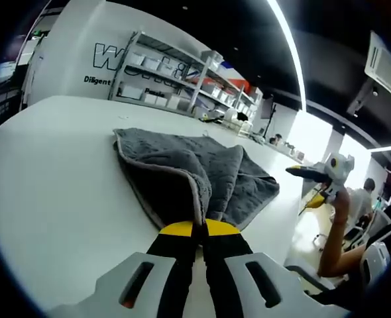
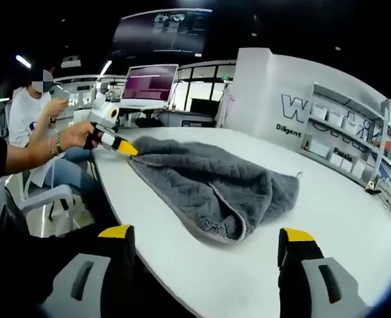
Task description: Open the folded towel by lifting each exposed corner and separating the folded layers until the towel lies flat within the target outline without major curled edges
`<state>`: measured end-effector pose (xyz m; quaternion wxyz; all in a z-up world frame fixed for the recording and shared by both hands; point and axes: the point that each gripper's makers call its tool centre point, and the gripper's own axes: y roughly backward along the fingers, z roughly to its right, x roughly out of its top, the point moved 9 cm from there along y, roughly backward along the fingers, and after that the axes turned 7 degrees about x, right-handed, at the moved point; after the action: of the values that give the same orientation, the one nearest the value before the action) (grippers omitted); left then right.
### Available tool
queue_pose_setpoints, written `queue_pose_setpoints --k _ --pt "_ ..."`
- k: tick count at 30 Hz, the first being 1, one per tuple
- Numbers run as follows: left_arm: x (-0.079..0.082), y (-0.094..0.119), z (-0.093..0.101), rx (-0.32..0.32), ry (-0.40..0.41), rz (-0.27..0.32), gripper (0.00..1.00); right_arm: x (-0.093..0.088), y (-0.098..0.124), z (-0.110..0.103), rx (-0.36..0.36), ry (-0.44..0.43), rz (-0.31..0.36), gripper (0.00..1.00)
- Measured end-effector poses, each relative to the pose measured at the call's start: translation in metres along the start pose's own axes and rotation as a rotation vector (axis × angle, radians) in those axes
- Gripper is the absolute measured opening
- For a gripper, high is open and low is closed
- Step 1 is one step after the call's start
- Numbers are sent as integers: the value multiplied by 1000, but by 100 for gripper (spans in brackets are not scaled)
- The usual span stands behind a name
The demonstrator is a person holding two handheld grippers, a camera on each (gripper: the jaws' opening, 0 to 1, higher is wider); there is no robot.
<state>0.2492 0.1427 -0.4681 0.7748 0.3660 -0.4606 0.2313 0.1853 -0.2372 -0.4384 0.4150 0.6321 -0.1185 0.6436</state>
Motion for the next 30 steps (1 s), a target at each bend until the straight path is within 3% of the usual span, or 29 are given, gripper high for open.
queue_pose_setpoints --k 5,7,13,18,27,30 --pt "1 3 0 -17 10 8 3 -1 -10 5 -23 197 -17 40" --pt "0 3 1 -19 14 11 3 -1 -15 6 -20 245 -20 32" --pt "0 4 1 -18 17 7 3 3 -20 20 -110 250 17 25" --pt "3 4 0 -19 16 9 3 -3 -34 33 -173 342 -162 23" --pt "2 5 3 -27 16 14 3 0 -53 32 -158 419 -231 22" --pt "0 4 4 -30 17 12 3 0 -58 32 -159 441 -242 16"
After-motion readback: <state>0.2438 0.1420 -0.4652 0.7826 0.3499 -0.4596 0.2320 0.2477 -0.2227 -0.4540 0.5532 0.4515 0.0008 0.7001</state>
